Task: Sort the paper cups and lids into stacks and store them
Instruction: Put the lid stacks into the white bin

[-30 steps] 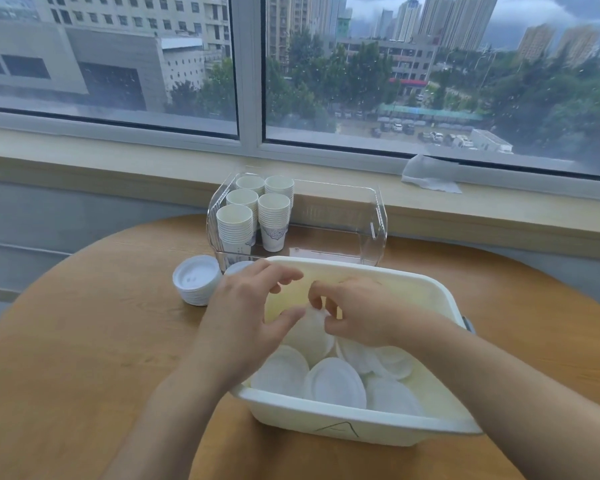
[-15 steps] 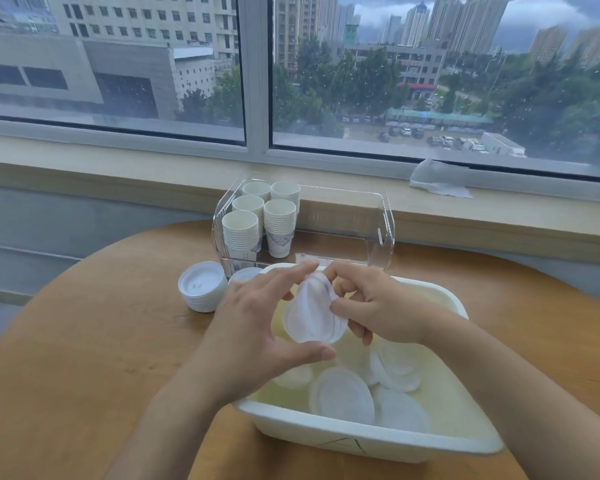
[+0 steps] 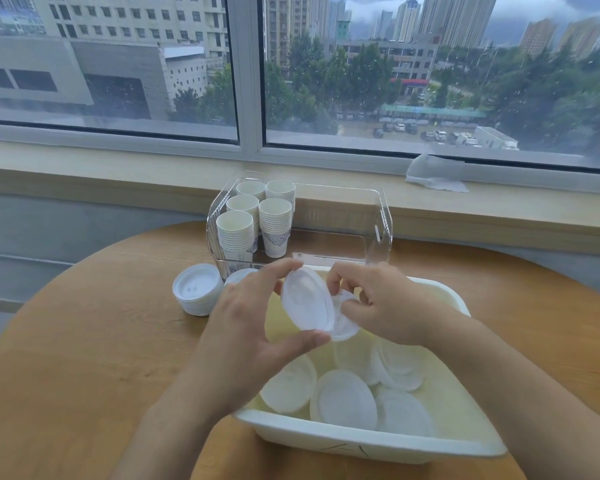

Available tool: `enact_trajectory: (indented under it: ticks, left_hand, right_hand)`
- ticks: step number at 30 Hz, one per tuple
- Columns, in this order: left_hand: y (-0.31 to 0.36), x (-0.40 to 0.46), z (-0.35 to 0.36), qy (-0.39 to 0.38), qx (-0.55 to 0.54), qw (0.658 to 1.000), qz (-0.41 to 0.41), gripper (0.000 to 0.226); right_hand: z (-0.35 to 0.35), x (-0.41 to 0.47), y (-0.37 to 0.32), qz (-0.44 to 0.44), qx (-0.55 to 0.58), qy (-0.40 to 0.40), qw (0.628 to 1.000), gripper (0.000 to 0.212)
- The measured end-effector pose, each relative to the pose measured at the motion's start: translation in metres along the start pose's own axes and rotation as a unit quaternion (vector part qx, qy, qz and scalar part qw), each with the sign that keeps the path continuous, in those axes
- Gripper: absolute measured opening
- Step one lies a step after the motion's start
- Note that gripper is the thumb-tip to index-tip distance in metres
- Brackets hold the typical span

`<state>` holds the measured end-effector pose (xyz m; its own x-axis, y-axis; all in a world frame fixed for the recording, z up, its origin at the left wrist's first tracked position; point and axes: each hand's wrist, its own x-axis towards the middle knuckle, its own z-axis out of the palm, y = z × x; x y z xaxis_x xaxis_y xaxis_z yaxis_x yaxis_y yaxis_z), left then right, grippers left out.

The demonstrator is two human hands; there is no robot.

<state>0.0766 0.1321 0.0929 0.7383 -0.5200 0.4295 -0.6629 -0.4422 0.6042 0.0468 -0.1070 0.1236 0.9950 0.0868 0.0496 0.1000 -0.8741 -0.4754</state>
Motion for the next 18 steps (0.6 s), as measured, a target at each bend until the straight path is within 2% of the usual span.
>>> enact_trajectory:
  ticks: [2,6,8,10,11,14,18]
  left_hand:
    - [0.0012,-0.0014,-0.0005,0.016,-0.012,1.000,-0.006,0.077]
    - [0.0018,-0.0043,-0.0001,0.049,-0.045,0.997,-0.029,0.069]
    - [0.0008,-0.0042,0.0008,0.065,-0.062,0.995,-0.042,0.068]
    - [-0.0004,-0.0039,0.0015,0.065,-0.066,0.994,-0.049,0.068]
    - [-0.0007,-0.0036,0.0015,0.059,-0.061,0.995,-0.050,0.069]
    - [-0.0016,-0.0030,0.0009,0.041,-0.040,0.998,-0.042,0.078]
    - [-0.0020,-0.0030,0.0010,0.031,-0.037,0.998,-0.040,0.084]
  right_hand:
    - [-0.0022,-0.0021,-0.0003,0.002,-0.057,0.048,0.997,0.017]
    - [-0.0068,-0.0062,-0.0015,-0.002,-0.099,0.169,0.981,0.018]
    - [-0.0095,-0.0062,-0.0001,-0.004,-0.092,0.252,0.963,0.018]
    - [-0.0102,-0.0057,0.0014,0.000,-0.036,0.300,0.953,0.018]
    - [-0.0095,-0.0053,0.0020,0.000,0.008,0.293,0.956,0.018]
    - [-0.0048,-0.0053,0.0008,-0.033,0.108,0.197,0.974,0.024]
    - [-0.0015,-0.0070,-0.0030,-0.071,0.112,0.114,0.985,0.014]
